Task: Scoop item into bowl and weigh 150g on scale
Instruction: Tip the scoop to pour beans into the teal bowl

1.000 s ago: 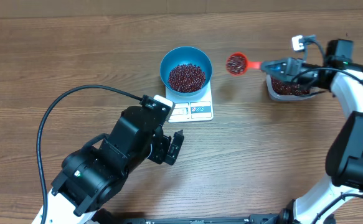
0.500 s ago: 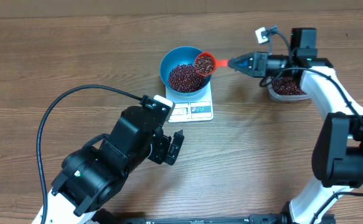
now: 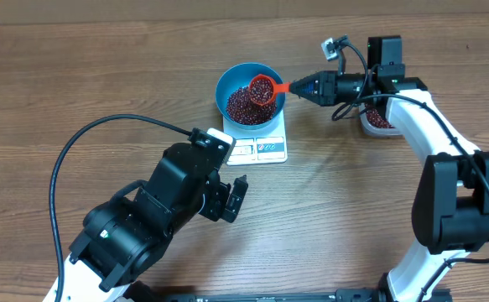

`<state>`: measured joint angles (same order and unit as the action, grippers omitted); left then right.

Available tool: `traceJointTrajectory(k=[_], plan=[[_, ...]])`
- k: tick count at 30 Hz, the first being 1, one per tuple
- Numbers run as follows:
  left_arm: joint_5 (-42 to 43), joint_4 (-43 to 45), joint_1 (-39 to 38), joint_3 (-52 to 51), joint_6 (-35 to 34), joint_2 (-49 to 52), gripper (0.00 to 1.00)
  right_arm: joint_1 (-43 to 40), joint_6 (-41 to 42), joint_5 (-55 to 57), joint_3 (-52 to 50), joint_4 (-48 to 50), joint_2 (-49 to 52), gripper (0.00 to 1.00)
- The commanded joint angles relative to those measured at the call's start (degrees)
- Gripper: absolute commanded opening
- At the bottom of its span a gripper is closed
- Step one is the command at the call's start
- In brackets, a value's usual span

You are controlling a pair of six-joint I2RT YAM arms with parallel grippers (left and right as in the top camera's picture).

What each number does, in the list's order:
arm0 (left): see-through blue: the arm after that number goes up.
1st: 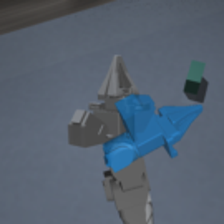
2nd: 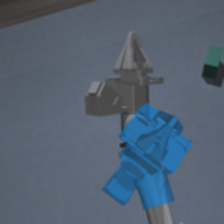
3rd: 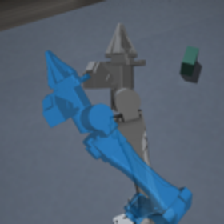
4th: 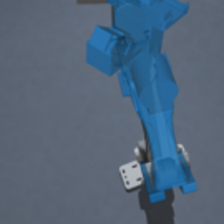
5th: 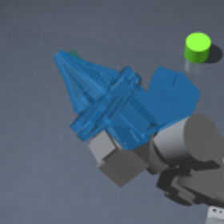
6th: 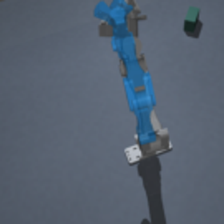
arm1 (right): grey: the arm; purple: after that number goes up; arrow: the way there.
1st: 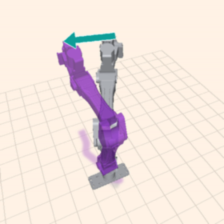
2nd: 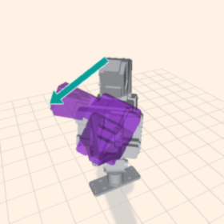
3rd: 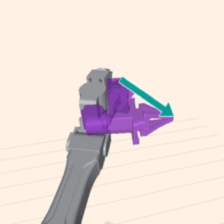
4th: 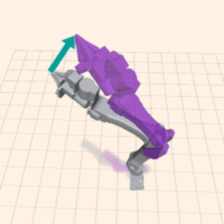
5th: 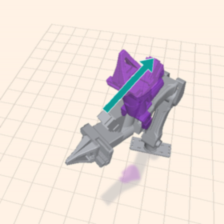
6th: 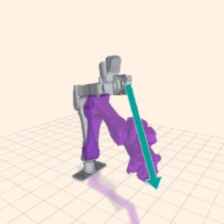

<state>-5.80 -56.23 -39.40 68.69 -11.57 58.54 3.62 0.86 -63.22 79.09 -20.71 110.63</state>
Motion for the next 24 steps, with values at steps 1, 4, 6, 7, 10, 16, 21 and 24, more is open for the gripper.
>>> traceJointTrajectory(k=[1, 4, 6, 7, 10, 16, 21, 24], plan=[[-0.6, -0.2, -0.4, 0.0, 0.9, 0.3, 0.99, 0.9, -5.2, 0.7, -0.3, 1.2, -2.2, 0.04], [-0.6, -0.2, -0.4, 0.0, 0.9, 0.3, 0.99, 1.3, -8.8, 0.7, -0.3, 1.4, -2.2, 0.04], [-0.6, -0.2, -0.4, 0.0, 0.9, 0.3, 0.99, 1.5, -11.4, 0.7, -0.3, 1.4, -2.2, 0.04], [-0.6, -0.2, -0.4, 0.0, 0.9, 0.3, 0.99, 1.6, -12.6, 0.7, -0.3, 1.4, -2.2, 0.04], [-0.6, -0.2, -0.4, 0.0, 0.9, 0.3, 0.99, 1.6, -15.2, 0.7, -0.3, 1.4, -2.2, 0.04], [-0.6, -0.2, -0.4, 0.0, 0.9, 0.3, 0.99, 1.6, -20.5, 0.9, -0.3, 1.4, -2.2, 0.04], [-0.6, -0.2, -0.4, 0.0, 0.9, 0.3, 0.99, 1.6, -23.9, 2.2, -0.3, 1.4, -2.2, 0.04], [-0.6, -0.2, -0.4, 0.0, 0.9, 0.3, 0.99, 1.6, -23.9, 5.2, -0.3, 1.4, -2.2, 0.04]])
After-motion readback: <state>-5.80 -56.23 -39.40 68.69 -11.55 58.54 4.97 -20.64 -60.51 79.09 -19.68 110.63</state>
